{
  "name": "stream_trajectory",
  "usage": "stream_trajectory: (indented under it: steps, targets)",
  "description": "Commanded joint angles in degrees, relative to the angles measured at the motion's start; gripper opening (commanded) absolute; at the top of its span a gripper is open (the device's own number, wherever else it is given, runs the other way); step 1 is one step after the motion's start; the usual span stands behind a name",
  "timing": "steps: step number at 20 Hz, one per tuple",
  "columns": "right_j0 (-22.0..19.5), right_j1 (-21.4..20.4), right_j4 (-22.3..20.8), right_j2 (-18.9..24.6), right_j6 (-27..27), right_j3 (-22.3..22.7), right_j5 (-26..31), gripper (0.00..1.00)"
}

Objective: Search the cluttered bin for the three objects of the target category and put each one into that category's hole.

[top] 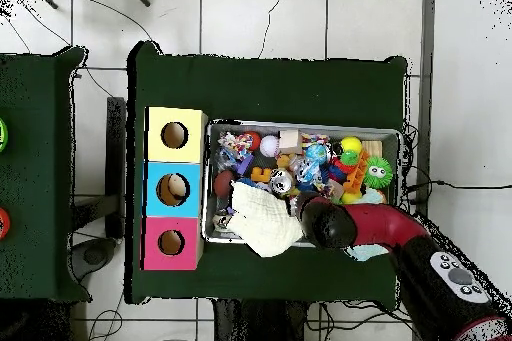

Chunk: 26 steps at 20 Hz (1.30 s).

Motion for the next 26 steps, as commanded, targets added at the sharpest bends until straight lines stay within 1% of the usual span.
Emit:
stream_trajectory:
  steps: [1,8,9,14,19,26]
  targets:
    - [-1.8,2.2,-3.4,6.7,-12.5,-4.0,7.1,1.00]
    - [-3.3,2.9,-3.8,6.8,-10.6,-3.2,6.3,1.00]
    - [-2.9,2.9,-3.7,6.5,-10.1,-3.5,6.5,1.00]
    - [-1.2,0.3,-4.0,3.7,-6.3,-3.2,5.2,1.00]
    - [-0.6,0.0,-4.2,2.8,-5.3,-3.7,4.7,1.00]
    - [-0.5,-1.3,-3.2,3.0,-5.7,-3.9,6.1,1.00]
